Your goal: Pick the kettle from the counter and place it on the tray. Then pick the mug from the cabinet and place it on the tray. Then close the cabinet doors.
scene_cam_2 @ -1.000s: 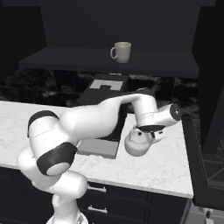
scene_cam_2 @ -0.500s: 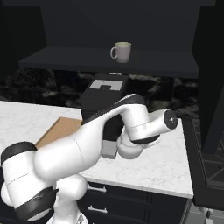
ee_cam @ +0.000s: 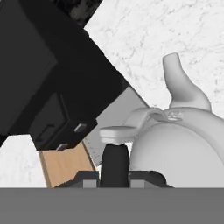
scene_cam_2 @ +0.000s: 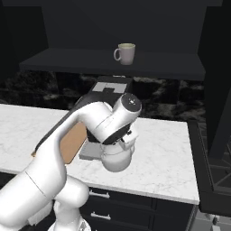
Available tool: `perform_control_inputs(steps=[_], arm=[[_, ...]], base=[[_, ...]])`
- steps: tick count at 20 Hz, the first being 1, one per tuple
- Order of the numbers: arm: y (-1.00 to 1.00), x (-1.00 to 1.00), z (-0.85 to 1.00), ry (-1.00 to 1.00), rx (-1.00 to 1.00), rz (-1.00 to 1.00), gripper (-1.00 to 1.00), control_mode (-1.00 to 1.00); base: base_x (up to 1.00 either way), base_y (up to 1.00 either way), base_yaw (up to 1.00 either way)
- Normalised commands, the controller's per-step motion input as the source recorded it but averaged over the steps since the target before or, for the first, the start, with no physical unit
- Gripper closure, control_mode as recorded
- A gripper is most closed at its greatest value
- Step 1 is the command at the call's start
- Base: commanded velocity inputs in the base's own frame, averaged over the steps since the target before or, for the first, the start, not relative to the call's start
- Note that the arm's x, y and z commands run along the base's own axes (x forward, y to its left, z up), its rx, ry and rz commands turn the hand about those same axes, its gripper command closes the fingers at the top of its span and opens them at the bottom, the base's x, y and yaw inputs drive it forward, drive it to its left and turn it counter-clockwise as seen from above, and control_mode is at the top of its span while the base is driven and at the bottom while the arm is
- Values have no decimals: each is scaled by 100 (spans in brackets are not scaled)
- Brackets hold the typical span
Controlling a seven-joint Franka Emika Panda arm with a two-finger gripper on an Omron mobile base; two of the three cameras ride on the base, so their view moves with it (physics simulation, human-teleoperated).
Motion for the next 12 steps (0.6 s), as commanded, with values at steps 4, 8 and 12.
perform_control_inputs(steps=[4,8,12], arm=[[91,-9,3,12,-35,27,100,-100],[55,0,6,4,-23,44,100,-100],[51,-5,0,2,-17,41,100,-100]], base=[[0,0,0],[0,0,0],[0,0,0]])
